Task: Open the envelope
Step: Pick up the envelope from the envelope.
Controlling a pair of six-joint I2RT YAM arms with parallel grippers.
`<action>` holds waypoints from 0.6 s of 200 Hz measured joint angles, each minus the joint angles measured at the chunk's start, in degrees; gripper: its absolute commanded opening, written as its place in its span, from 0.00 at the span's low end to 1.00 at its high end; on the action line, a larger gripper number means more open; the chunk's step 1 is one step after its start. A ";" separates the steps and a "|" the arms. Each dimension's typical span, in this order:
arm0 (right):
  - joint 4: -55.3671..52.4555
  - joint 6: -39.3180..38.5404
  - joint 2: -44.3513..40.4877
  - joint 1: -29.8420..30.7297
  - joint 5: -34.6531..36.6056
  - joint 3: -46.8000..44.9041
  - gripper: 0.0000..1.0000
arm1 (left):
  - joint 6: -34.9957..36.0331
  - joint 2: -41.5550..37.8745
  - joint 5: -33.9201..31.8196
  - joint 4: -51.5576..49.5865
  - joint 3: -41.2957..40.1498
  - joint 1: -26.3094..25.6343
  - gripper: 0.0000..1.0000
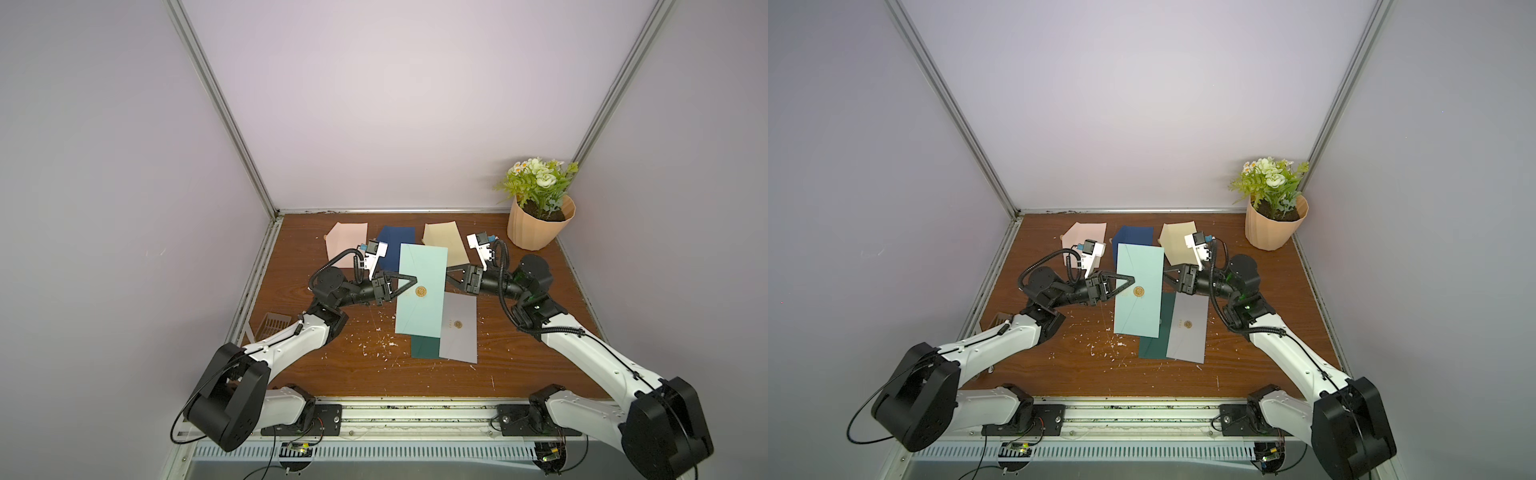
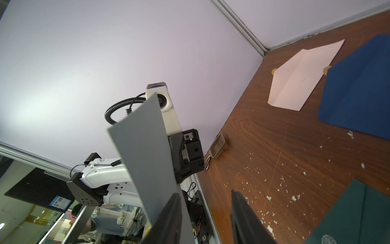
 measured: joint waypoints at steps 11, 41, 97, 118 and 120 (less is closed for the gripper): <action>0.92 0.15 1.36 1.27 0.39 1.07 0.37 | 1.20 -1.11 -0.48 -2.16 -0.15 0.44 0.01; 2.19 0.52 3.50 3.85 1.73 2.03 0.41 | 2.84 -4.70 -1.14 -5.90 -0.96 2.45 0.01; 2.19 0.50 3.50 4.76 2.08 2.14 0.41 | 4.04 -12.87 -2.47 -10.99 -2.86 10.93 0.01; 2.56 0.50 3.72 5.70 1.99 2.58 0.41 | 4.02 -13.22 -2.36 -11.52 -2.97 11.65 0.01; 2.64 0.50 3.80 5.79 1.99 2.69 0.41 | 4.00 -13.20 -2.34 -11.52 -2.99 11.67 0.01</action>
